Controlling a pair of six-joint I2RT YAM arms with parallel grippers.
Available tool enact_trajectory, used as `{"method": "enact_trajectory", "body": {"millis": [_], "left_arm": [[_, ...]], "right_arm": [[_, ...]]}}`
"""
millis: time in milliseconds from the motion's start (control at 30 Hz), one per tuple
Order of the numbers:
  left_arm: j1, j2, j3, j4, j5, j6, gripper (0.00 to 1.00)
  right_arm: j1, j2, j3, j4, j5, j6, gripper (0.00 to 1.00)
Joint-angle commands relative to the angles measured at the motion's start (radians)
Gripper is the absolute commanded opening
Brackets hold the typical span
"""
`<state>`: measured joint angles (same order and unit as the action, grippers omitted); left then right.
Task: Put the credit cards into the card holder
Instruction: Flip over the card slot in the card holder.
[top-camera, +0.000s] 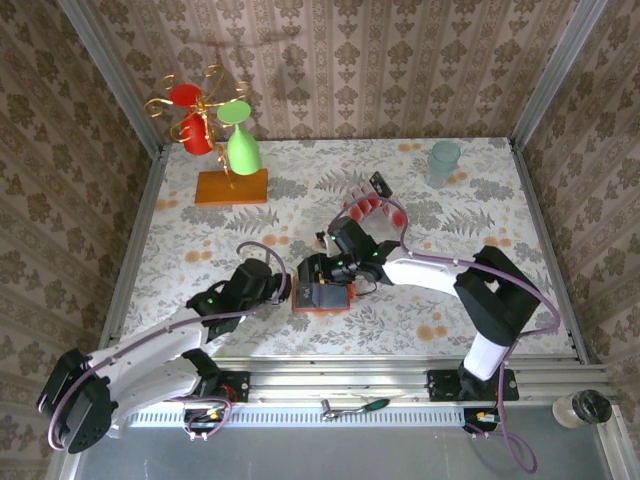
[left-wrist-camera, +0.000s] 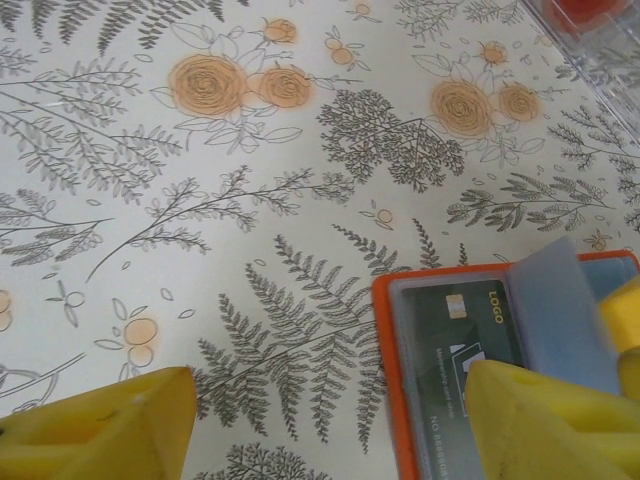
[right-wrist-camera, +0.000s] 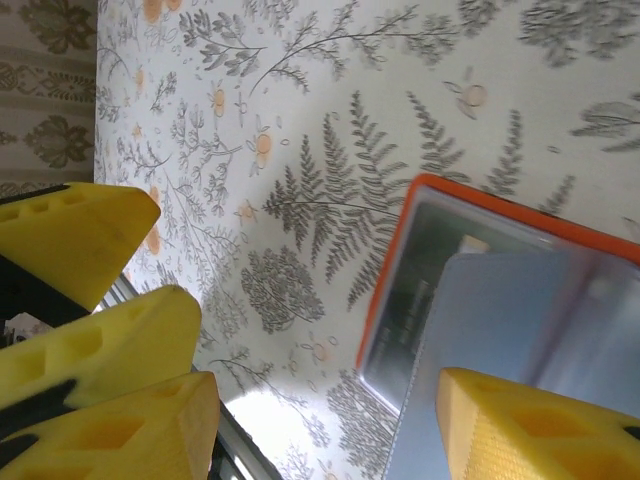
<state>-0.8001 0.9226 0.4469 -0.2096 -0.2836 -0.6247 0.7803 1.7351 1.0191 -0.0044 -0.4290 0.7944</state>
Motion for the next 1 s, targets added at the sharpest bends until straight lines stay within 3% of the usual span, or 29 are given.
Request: {"method": "enact_trajectory", "body": {"millis": [0,433,767,967], "left_arm": [[0.023,-0.048,-0.02,-0.048,0.02,-0.003,0.73],[0.06,-0.098,-0.04,-0.064,0.046,-0.001,0.75],[0.062,-0.028,-0.014,-0.028,0.069,0.012,0.79],[0.06,0.047,0.031,-0.001,0.093,0.035,0.79]], "right_arm": [[0.024,0.069,0.048,-0.024,0.019,0.028,0.61],[0.034,0.203,0.116,0.01,0.0,0.043,0.6],[-0.017,0.036,0.061,-0.048,0.022,-0.006,0.6],[-0.06,-0.097,-0.016,-0.2,0.15,-0.108,0.59]]}}
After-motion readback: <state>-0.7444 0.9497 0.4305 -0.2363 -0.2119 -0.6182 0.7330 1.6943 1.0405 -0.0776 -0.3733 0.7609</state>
